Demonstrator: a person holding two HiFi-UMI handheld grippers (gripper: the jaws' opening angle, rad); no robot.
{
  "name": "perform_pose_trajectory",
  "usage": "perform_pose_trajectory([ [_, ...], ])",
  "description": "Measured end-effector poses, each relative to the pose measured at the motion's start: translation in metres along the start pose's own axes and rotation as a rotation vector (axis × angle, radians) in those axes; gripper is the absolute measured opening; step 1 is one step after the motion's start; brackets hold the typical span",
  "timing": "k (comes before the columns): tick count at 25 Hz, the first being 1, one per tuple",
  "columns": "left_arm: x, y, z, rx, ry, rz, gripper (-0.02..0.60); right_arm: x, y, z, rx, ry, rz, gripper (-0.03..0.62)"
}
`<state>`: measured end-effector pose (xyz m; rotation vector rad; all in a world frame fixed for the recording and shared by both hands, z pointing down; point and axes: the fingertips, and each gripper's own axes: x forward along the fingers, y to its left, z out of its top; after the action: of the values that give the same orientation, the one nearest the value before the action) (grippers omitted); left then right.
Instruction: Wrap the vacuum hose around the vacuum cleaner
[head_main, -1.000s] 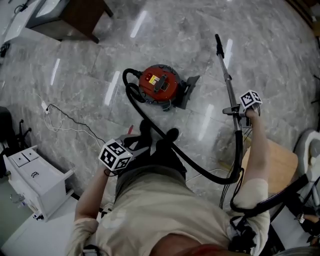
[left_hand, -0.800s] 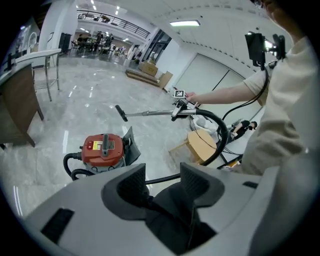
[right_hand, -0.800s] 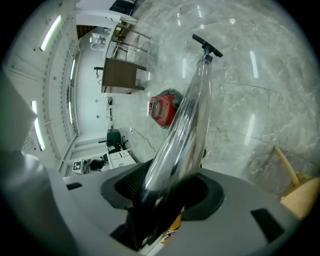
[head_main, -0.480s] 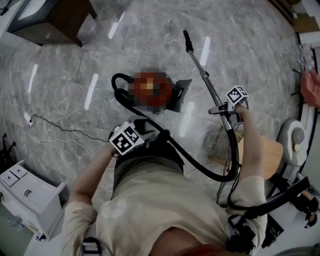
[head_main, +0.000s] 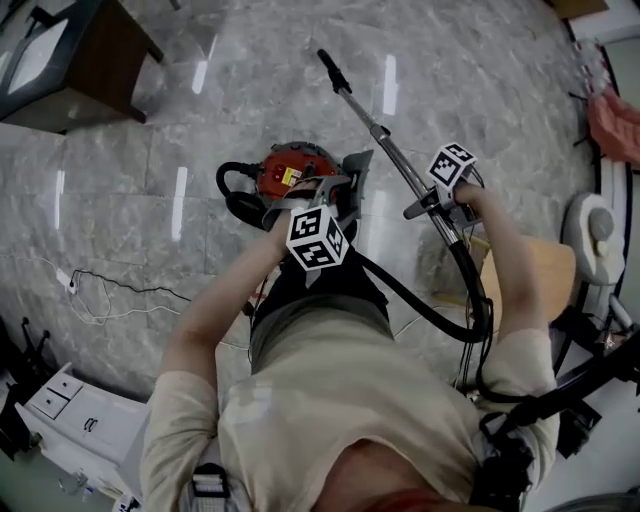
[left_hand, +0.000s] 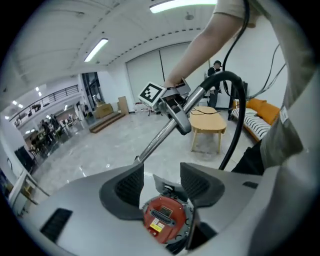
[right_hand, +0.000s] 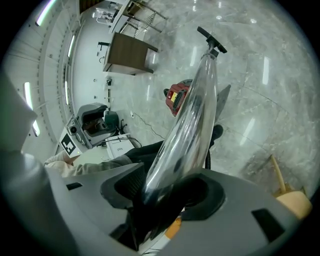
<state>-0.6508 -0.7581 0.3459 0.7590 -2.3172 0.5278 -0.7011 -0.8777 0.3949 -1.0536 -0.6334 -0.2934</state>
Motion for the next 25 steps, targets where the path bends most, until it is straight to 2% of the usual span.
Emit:
perform_pose_trajectory([
  [4, 0.062, 0.006, 0.035, 0.204, 0.033, 0.042, 0.218, -0.008, 0.006, 0.003, -0.049, 0.001, 0.073, 0.213],
  [7, 0.109, 0.021, 0.057, 0.316, 0.056, 0.082, 0.218, -0.017, 0.008, -0.003, -0.119, 0.046, 0.108, 0.213],
  [11, 0.153, 0.032, 0.067, 0.507, 0.139, 0.077, 0.218, -0.035, 0.008, -0.007, -0.214, 0.099, 0.161, 0.213],
  [13, 0.166, 0.036, 0.065, 0.572, 0.176, 0.083, 0.218, -0.043, 0.008, -0.007, -0.264, 0.128, 0.169, 0.213],
  [15, 0.177, 0.04, 0.067, 0.595, 0.201, 0.096, 0.218, -0.048, 0.01, -0.008, -0.31, 0.161, 0.166, 0.213],
  [18, 0.186, 0.052, 0.067, 0.588, 0.239, 0.124, 0.218, -0.056, 0.015, -0.005, -0.358, 0.195, 0.17, 0.215],
  [24, 0.186, 0.075, 0.036, 0.615, 0.391, 0.158, 0.216, -0.051, 0.039, 0.004, -0.436, 0.246, 0.171, 0.221],
  [25, 0.184, 0.078, 0.032, 0.613, 0.405, 0.167, 0.18, -0.049, 0.042, 0.005, -0.446, 0.256, 0.167, 0.221],
])
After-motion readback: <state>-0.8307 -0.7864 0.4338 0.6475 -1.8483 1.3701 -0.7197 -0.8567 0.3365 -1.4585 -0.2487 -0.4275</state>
